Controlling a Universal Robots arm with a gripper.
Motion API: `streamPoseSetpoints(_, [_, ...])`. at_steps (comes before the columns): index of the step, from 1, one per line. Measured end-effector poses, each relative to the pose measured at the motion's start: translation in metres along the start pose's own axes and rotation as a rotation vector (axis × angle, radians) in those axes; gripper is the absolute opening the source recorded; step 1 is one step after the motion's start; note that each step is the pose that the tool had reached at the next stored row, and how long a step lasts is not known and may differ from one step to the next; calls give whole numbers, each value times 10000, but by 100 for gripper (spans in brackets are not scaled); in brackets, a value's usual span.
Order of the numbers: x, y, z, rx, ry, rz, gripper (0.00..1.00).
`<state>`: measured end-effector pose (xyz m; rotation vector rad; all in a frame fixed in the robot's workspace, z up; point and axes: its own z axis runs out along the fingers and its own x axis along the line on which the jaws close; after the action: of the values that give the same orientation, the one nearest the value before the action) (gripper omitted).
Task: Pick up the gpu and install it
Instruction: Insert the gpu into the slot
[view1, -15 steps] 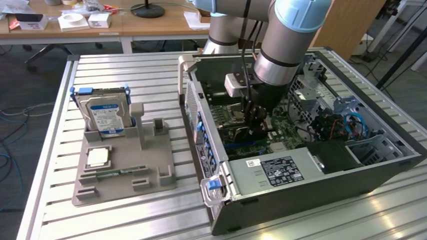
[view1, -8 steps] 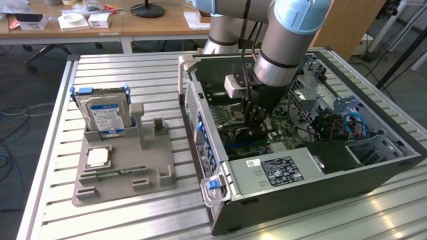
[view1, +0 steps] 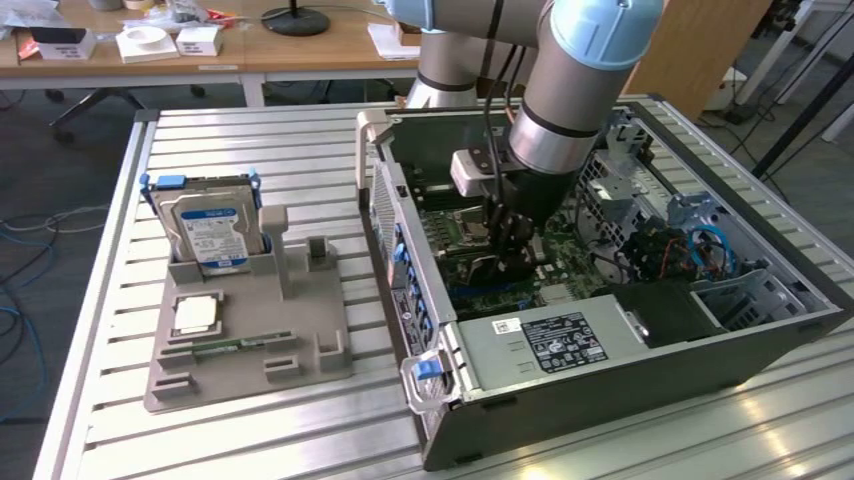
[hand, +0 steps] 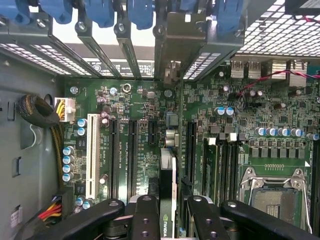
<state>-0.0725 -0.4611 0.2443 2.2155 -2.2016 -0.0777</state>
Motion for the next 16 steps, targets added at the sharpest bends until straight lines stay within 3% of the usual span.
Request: streamPoseSetpoints(16, [0, 2, 3, 15, 0, -4, 27])
